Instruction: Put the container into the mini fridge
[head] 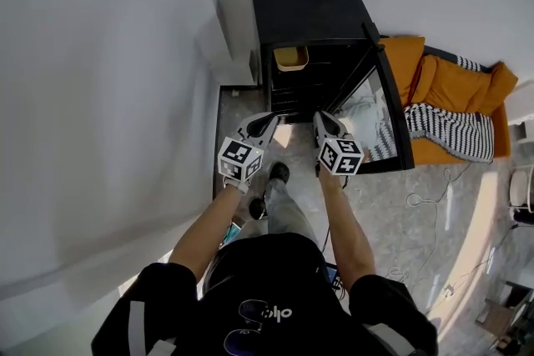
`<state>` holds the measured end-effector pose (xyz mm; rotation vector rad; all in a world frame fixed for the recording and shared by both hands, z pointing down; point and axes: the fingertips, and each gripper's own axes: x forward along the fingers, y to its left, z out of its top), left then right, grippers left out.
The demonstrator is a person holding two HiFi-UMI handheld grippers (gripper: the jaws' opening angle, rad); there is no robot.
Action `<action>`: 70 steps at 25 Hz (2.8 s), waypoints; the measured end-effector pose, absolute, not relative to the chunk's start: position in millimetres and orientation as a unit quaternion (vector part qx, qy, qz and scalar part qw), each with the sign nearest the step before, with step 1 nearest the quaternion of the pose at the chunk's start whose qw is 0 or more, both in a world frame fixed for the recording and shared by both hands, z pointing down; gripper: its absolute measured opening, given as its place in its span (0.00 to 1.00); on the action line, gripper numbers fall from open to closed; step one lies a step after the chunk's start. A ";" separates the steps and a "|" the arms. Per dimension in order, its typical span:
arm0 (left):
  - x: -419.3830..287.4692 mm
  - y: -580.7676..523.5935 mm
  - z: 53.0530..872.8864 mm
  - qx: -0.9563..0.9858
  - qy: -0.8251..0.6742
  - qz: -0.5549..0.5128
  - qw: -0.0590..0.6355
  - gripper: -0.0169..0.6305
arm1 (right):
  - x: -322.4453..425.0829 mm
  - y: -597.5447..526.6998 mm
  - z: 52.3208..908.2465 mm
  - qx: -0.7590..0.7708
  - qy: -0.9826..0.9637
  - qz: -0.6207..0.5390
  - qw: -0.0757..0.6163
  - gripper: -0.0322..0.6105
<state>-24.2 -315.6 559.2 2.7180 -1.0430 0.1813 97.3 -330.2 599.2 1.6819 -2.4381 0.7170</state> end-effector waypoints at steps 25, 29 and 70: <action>-84.6 -228.4 553.4 0.915 -0.383 0.046 0.114 0.04 | 56.4 -207.1 572.6 0.498 -0.841 0.195 0.088 0.06; -87.3 -228.9 551.9 0.915 -0.385 0.046 0.115 0.04 | 53.3 -208.0 572.3 0.495 -0.842 0.194 0.090 0.06; -104.6 -241.6 555.9 0.908 -0.399 0.040 0.120 0.04 | 43.0 -222.1 575.2 0.483 -0.847 0.190 0.114 0.06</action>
